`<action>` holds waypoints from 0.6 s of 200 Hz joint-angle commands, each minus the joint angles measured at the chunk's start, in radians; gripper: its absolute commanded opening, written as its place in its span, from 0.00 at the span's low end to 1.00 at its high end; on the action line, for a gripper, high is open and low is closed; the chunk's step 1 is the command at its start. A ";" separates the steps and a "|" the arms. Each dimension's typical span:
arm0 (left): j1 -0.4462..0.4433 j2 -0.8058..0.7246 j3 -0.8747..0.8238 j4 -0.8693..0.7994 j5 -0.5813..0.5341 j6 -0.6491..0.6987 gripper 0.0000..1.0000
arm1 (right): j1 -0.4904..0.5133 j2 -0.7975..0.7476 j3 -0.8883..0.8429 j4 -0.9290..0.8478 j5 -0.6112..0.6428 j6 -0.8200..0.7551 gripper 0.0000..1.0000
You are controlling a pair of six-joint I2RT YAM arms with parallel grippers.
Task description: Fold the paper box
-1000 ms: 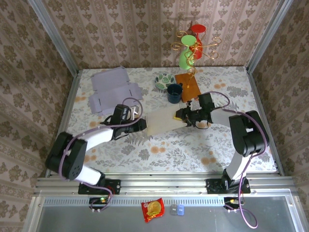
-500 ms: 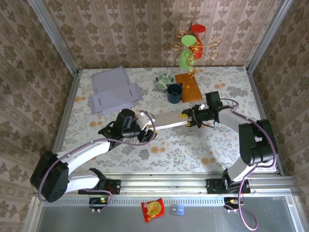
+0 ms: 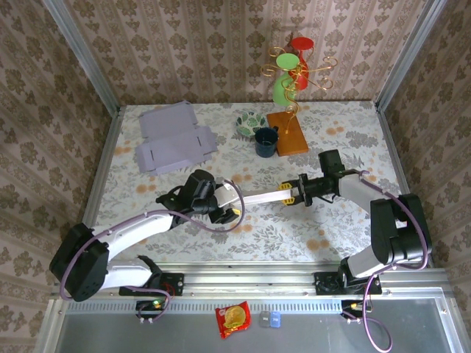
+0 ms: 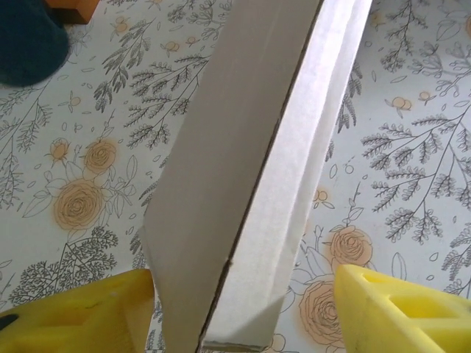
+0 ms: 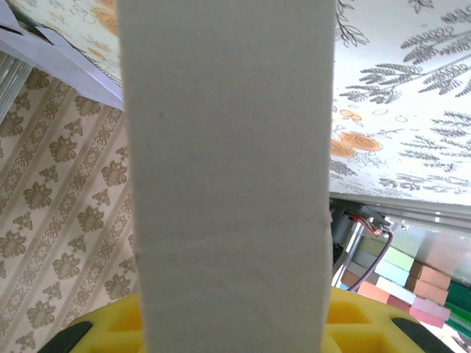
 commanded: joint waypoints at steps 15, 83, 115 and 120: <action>-0.005 0.043 0.044 0.006 -0.017 0.045 0.66 | -0.004 -0.029 -0.021 -0.103 -0.047 0.017 0.26; -0.018 0.134 0.101 0.023 0.031 0.035 0.53 | -0.010 -0.037 -0.058 -0.080 -0.057 0.032 0.29; -0.019 0.185 0.144 0.005 0.071 0.005 0.43 | -0.037 -0.017 -0.073 -0.044 -0.060 0.047 0.38; -0.021 0.191 0.149 0.003 0.075 0.000 0.42 | -0.044 -0.014 -0.072 -0.037 -0.062 0.049 0.40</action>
